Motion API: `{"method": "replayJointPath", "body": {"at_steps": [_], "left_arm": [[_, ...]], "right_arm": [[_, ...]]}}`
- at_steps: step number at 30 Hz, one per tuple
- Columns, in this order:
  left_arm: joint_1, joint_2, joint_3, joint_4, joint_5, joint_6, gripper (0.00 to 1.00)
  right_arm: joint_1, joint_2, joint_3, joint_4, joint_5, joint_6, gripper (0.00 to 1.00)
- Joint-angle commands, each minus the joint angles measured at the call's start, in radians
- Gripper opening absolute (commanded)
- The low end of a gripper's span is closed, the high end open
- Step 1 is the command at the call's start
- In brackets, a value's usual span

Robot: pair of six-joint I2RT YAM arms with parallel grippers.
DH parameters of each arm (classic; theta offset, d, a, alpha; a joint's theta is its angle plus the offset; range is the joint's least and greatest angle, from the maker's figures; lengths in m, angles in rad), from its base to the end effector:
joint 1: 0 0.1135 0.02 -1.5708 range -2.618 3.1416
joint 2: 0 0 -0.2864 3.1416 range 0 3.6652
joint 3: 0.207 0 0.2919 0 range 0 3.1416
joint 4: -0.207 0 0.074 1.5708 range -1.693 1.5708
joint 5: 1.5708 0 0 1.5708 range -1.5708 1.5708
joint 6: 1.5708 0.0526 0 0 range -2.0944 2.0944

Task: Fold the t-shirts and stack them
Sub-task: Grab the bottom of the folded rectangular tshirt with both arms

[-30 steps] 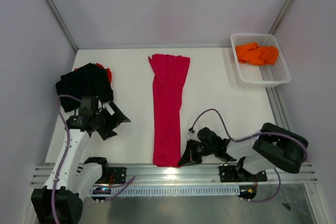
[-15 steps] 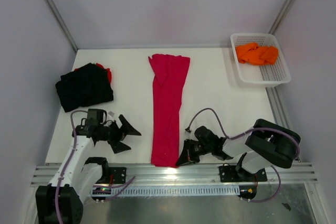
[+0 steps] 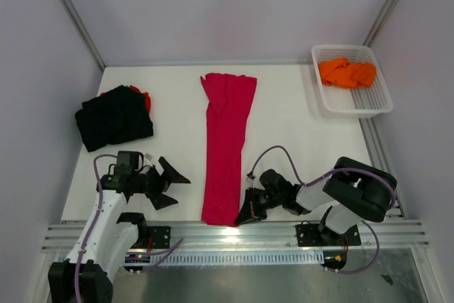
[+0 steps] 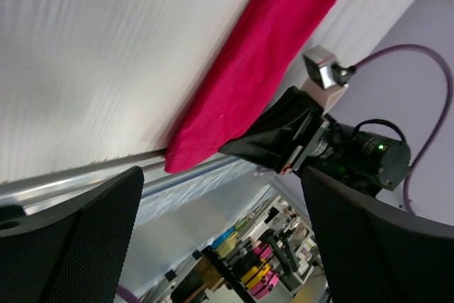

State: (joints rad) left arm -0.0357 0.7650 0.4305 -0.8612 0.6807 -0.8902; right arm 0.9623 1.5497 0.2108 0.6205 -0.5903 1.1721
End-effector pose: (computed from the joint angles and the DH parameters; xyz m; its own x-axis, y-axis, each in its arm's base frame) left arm 0.1437 -0.0383 0.1678 -0.7858 -0.5763 0.2246 -0.5602 0.5093 -0.6532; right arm 0.1055 0.2027 0.0581 -0.9950 -0.0889 0.0453 -0.0109 0.5486 0.8360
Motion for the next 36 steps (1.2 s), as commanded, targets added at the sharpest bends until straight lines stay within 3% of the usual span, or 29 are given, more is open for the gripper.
{"method": "replayJointPath", "body": {"at_steps": [1, 7, 12, 19, 23, 27, 36], "left_arm": [[-0.006, -0.012, 0.004, 0.238, 0.005, -0.151, 0.95], [-0.072, 0.206, 0.083, 0.392, -0.081, -0.136, 0.95], [-0.239, 0.423, 0.29, 0.425, -0.185, -0.105, 0.94], [-0.478, 0.569, 0.203, 0.574, -0.253, -0.202, 0.93], [-0.579, 0.513, 0.133, 0.538, -0.286, -0.213, 0.93], [-0.587, 0.361, 0.096, 0.372, -0.308, -0.193, 0.93], [-0.59, 0.281, 0.001, 0.36, -0.283, -0.245, 0.94]], "right_arm": [[0.009, 0.021, 0.01, -0.041, 0.049, -0.034, 0.03], [0.009, 0.001, 0.025, -0.102, 0.052, -0.055, 0.03], [0.007, 0.0, 0.039, -0.12, 0.046, -0.069, 0.03], [0.007, -0.002, 0.064, -0.154, 0.04, -0.1, 0.03], [0.007, -0.026, 0.071, -0.194, 0.043, -0.121, 0.03], [0.007, -0.031, 0.049, -0.191, 0.04, -0.121, 0.03], [0.007, -0.02, 0.019, -0.15, 0.018, -0.106, 0.03]]}}
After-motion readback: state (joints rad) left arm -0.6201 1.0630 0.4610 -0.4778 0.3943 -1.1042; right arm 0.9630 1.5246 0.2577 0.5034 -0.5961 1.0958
